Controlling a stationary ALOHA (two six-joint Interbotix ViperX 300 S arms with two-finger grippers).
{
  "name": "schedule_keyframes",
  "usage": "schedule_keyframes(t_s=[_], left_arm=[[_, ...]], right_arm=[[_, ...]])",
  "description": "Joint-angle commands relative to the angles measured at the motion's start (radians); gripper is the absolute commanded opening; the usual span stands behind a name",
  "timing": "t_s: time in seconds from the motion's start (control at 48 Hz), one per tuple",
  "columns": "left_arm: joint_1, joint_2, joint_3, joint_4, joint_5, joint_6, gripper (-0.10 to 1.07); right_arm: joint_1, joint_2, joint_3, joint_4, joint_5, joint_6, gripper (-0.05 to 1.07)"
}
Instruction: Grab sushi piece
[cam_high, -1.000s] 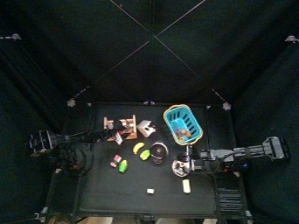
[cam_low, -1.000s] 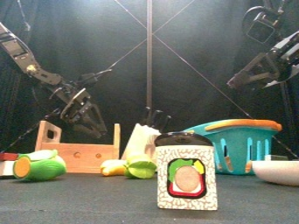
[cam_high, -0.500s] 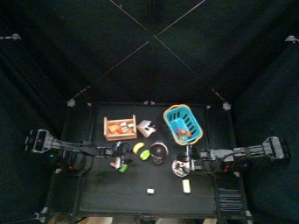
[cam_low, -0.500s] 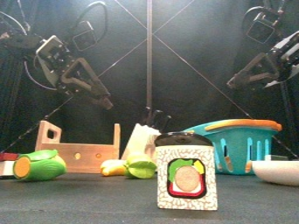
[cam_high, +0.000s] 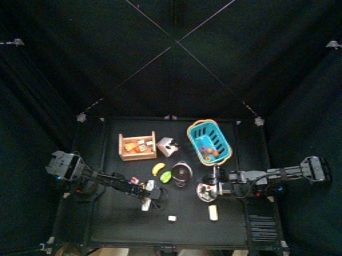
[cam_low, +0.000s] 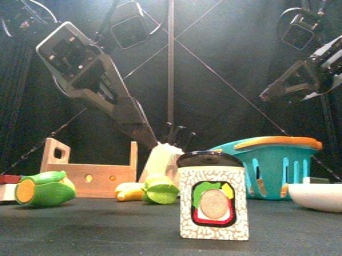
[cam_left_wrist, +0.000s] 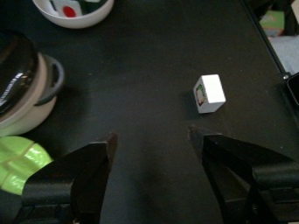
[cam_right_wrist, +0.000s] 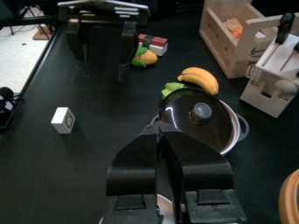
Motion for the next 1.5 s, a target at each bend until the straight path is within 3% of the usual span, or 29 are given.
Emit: schedule_keyframes(t_s=[0.0, 0.229, 0.438, 0.917, 1.479], left_arm=[[-0.021, 0.02, -0.061, -0.005, 0.015, -0.002, 0.98], [-0.067, 0.089, -0.141, -0.006, 0.04, -0.002, 0.98], [-0.077, 0.12, -0.192, -0.006, 0.12, -0.005, 0.98], [-0.084, 0.222, -0.295, -0.006, 0.163, -0.005, 0.98], [-0.086, 0.25, -0.318, -0.005, 0.196, -0.005, 0.97]], right_arm=[[0.002, -0.002, -0.012, 0.006, -0.005, 0.002, 0.01], [0.003, 0.0, -0.011, 0.017, -0.006, 0.002, 0.01], [0.003, 0.005, -0.009, 0.02, -0.006, 0.002, 0.01], [0.003, 0.009, -0.009, 0.02, -0.006, 0.002, 0.01], [0.003, 0.029, -0.009, 0.02, -0.006, 0.002, 0.01]])
